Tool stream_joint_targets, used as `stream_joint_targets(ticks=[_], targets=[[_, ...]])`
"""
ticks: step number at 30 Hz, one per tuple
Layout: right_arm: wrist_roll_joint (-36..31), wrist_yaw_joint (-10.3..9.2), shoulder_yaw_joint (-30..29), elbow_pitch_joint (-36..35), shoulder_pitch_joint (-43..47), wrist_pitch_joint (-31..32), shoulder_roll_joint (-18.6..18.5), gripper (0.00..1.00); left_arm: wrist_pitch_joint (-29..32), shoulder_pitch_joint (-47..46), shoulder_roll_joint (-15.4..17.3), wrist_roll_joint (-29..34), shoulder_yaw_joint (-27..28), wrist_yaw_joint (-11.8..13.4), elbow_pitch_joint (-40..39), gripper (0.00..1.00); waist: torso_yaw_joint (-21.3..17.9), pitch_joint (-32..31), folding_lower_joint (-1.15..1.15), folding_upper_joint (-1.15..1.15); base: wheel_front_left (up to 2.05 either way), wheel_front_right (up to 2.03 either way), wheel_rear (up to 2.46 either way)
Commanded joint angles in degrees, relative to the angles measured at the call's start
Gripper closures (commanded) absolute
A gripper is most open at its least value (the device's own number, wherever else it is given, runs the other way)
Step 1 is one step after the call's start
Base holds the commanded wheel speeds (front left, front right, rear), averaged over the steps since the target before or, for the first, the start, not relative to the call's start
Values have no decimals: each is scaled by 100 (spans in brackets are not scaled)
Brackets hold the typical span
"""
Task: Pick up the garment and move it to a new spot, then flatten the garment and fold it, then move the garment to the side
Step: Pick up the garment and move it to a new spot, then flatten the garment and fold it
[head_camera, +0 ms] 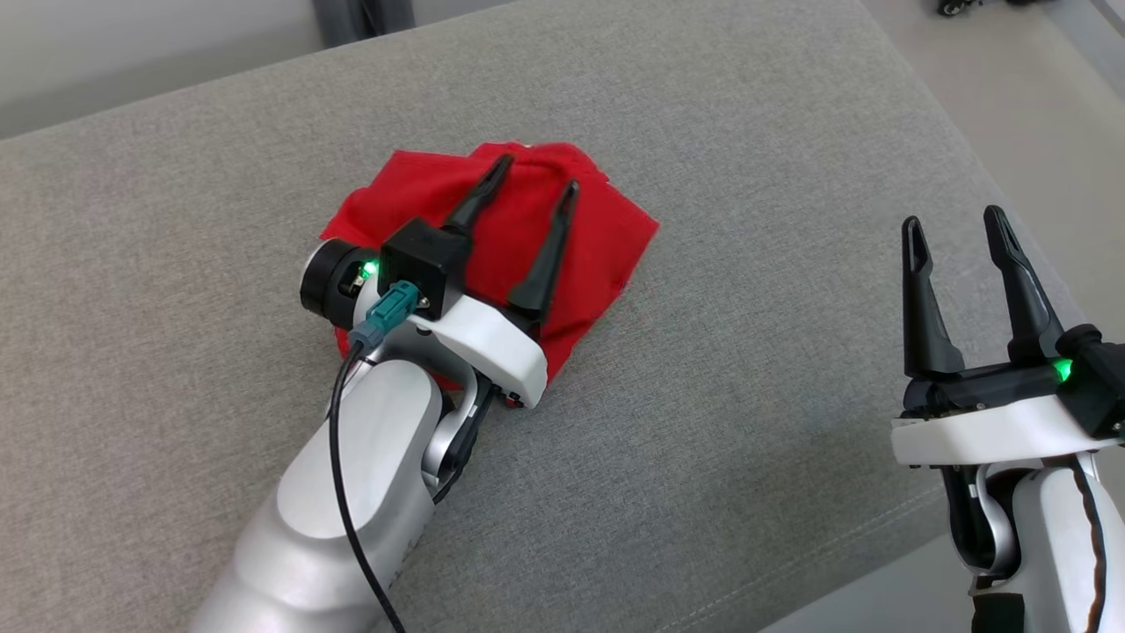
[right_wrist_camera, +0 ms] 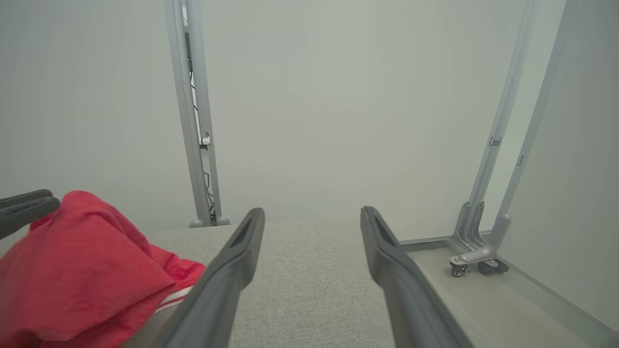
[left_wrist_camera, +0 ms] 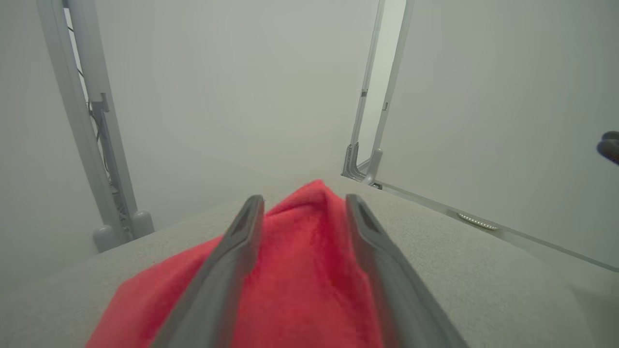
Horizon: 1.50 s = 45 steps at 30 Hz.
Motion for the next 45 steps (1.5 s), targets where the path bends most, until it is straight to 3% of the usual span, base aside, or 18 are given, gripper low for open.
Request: stream_joint_targets(ticks=[1,9,14,24,33,45], targets=[[-11,-2,-22,-29,16,-30,-12,0,-79,-138,37,-75,-14,-8,48,0,22,-4,0,0,0,0,0],[-207,-2,-1,-27,105,-30,-18,0,-295,-124,53,-259,215,211,-256,0,670,-370,0,0,0,0,0],[-399,-2,75,-12,178,-30,-19,0,-301,269,301,7,642,318,-910,0,1172,-625,0,0,0,0,0],[-850,-3,419,193,499,-30,-113,0,-304,1893,617,297,1512,65,-1698,0,1950,-1058,0,0,0,0,0],[-736,-3,425,263,733,-30,-60,0,-305,3157,273,690,2203,22,-2084,0,2197,-1218,0,0,0,0,0],[-671,-3,557,322,776,-30,-21,0,-305,3390,36,1063,2366,-192,-2158,0,2234,-1299,0,0,0,0,0]])
